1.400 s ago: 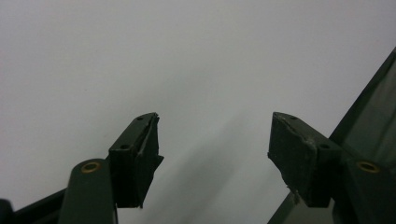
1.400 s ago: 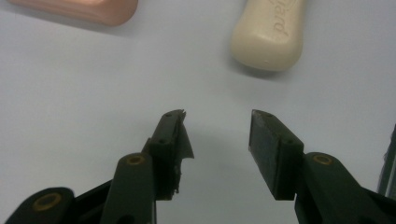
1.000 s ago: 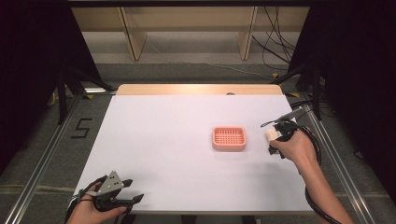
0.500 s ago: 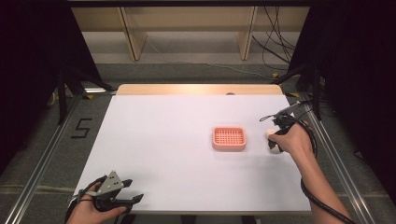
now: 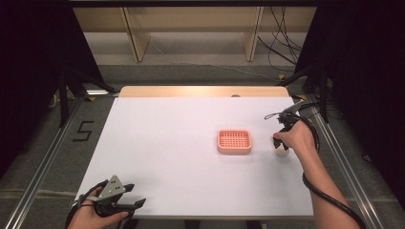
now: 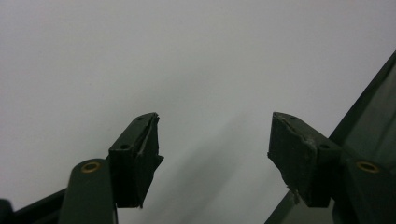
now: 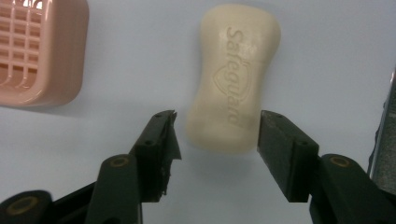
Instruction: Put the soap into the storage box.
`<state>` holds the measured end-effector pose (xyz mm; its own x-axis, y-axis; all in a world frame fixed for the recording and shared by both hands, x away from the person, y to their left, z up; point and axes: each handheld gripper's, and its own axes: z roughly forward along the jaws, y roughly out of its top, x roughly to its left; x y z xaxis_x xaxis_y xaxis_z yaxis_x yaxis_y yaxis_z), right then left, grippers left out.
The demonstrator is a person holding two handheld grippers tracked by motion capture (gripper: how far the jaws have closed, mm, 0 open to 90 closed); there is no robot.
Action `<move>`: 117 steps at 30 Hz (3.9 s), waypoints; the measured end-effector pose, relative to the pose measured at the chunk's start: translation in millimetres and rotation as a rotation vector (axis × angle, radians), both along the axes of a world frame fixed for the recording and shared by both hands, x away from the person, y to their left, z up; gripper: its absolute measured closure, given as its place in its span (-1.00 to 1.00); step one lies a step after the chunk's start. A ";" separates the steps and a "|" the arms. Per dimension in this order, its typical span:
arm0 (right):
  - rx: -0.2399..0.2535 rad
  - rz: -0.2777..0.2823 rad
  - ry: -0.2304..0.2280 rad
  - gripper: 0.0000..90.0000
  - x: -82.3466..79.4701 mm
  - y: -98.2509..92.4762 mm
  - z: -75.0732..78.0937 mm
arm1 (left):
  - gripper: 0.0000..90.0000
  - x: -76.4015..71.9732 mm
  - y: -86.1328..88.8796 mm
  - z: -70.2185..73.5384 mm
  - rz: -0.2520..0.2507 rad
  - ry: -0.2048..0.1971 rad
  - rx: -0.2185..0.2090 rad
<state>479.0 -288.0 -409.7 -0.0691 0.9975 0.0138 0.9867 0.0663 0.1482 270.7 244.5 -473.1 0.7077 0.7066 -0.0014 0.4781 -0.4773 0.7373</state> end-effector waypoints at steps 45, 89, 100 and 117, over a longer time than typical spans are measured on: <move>-0.044 0.052 0.044 0.08 33.3 -9.3 -35.0 | -0.26 -3.5 0.3 -1.8 0.026 0.022 -0.038; 0.031 0.213 -0.001 0.12 10.8 -21.1 -15.9 | -0.26 -1.9 2.3 -1.3 0.021 0.008 -0.005; 0.040 0.225 -0.004 0.12 7.1 -23.2 -12.0 | -0.26 -1.9 2.0 -1.4 0.021 0.007 -0.003; -0.013 0.517 -0.009 0.12 -3.7 -13.6 -4.5 | -0.26 -1.8 2.6 -0.9 0.013 0.008 0.004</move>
